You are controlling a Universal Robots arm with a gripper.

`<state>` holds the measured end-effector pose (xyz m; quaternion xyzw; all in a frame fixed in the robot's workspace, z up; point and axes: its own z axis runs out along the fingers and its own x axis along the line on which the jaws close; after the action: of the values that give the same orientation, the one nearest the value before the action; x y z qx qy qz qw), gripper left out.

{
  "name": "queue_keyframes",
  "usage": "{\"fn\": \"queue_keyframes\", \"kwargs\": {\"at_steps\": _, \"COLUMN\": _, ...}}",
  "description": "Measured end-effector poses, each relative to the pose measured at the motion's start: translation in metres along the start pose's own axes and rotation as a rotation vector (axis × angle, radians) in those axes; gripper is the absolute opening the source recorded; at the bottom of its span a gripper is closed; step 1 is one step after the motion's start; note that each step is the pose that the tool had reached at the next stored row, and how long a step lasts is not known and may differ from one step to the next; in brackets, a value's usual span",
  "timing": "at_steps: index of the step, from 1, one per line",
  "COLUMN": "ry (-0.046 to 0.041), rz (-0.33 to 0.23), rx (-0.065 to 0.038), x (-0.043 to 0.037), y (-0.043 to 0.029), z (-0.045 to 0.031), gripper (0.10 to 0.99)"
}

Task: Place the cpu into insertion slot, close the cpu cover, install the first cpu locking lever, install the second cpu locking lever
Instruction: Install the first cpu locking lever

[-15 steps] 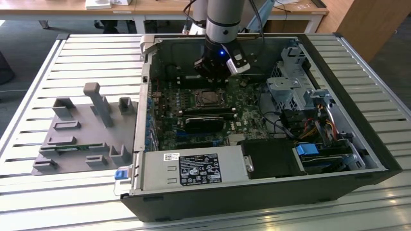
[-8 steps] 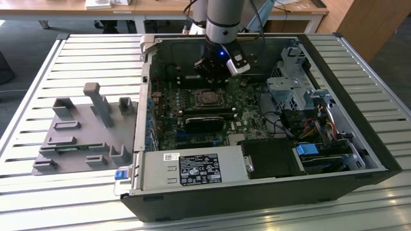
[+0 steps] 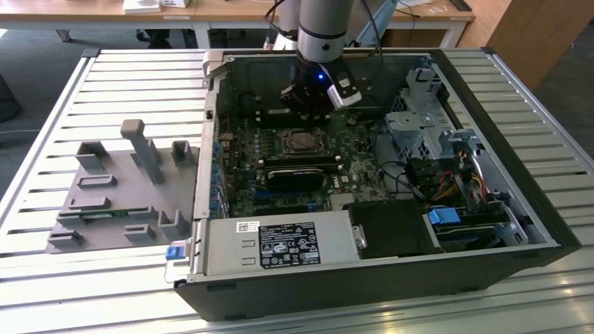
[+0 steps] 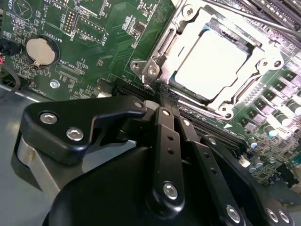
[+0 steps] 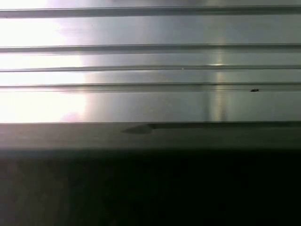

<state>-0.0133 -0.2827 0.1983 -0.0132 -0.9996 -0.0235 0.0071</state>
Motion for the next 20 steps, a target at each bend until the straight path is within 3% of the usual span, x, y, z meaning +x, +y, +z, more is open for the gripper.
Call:
{"fn": "queue_keyframes", "kwargs": {"at_steps": 5, "ry": 0.0004, "rz": 0.000, "rx": 0.001, "x": 0.0002, "y": 0.0003, "z": -0.0081, "gripper": 0.106}}
{"fn": "queue_keyframes", "kwargs": {"at_steps": 20, "ry": 0.0003, "rz": 0.000, "rx": 0.001, "x": -0.0004, "y": -0.0034, "z": -0.0083, "gripper": 0.106}}
